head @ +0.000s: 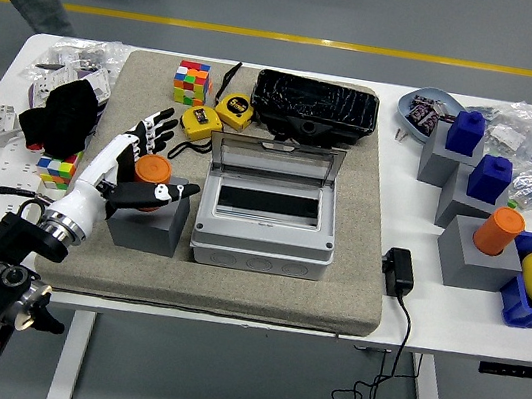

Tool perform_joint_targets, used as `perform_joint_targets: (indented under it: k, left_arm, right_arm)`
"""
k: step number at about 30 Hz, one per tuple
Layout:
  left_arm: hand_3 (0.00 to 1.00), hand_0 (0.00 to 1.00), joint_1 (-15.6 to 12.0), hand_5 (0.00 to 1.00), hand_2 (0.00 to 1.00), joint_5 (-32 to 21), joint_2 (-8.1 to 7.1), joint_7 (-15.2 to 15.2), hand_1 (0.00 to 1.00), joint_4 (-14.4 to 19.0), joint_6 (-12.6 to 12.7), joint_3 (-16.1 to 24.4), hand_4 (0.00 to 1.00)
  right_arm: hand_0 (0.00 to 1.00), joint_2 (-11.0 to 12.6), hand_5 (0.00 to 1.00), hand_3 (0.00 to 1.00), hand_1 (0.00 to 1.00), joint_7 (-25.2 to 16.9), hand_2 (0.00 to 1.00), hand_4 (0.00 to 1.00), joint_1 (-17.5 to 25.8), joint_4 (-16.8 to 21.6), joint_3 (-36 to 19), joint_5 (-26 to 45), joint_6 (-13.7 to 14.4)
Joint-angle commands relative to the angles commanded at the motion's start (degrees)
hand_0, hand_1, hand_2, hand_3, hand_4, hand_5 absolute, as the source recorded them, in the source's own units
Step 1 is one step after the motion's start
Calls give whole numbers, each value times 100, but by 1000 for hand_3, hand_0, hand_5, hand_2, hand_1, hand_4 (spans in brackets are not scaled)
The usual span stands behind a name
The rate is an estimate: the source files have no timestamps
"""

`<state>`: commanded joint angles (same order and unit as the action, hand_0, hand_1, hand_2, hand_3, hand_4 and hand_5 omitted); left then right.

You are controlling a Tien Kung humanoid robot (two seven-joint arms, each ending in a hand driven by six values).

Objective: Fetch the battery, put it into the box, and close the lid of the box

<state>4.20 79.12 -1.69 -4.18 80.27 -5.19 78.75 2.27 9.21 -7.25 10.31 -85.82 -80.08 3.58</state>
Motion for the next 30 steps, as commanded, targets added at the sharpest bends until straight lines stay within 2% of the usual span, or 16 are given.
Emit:
perform_joint_targets:
  k: [3,4,9,10,15,16,21,22,28,29,30]
  left_arm:
    - [933,964,-11,2,998,60,11,6,998,-37,43,-2,998]
    - [896,958,-13,2,974,74,11,7,981,-42,53,-8,998]
    - [896,958,4,2,974,157,22,25,981,-89,149,-9,998]
    - [796,813,5,2,777,164,21,31,832,-94,168,-8,998]
    - [796,813,10,2,777,145,22,66,832,-122,239,-16,998]
    - [586,477,12,2,532,144,26,70,626,-134,264,-19,998]
    - [586,477,13,2,532,82,35,53,626,-153,302,-49,998]
    - [490,398,15,2,450,74,36,48,553,-156,311,-53,998]
    - [490,398,27,2,450,-12,55,8,553,-168,373,-68,998]
    - [458,380,32,2,422,-17,57,5,495,-173,378,-67,998]
    - [458,380,35,2,422,-18,58,3,495,-175,381,-66,998]
  right_arm:
    - [768,0,998,765,693,0,714,998,5,0,3,2,1]
    - [768,0,998,765,693,0,713,998,6,0,3,2,1]
    - [768,0,998,765,693,0,713,998,1,0,0,6,2]
    - [765,0,998,764,693,-1,713,998,-1,0,1,11,2]
    - [765,-1,998,764,693,-5,713,998,-7,0,-3,16,3]
    - [768,-2,998,765,693,-3,713,998,-7,0,-7,13,3]
    - [768,-4,998,765,693,-2,713,998,-4,0,-15,7,3]
    - [767,-4,998,765,692,-2,713,998,-3,0,-16,6,2]
    - [767,-5,998,765,692,-2,713,998,-2,0,-19,1,1]
    - [767,-5,998,765,691,-2,713,998,-3,0,-22,-1,1]
    - [767,-5,998,765,691,-1,713,998,-5,0,-27,-4,2]
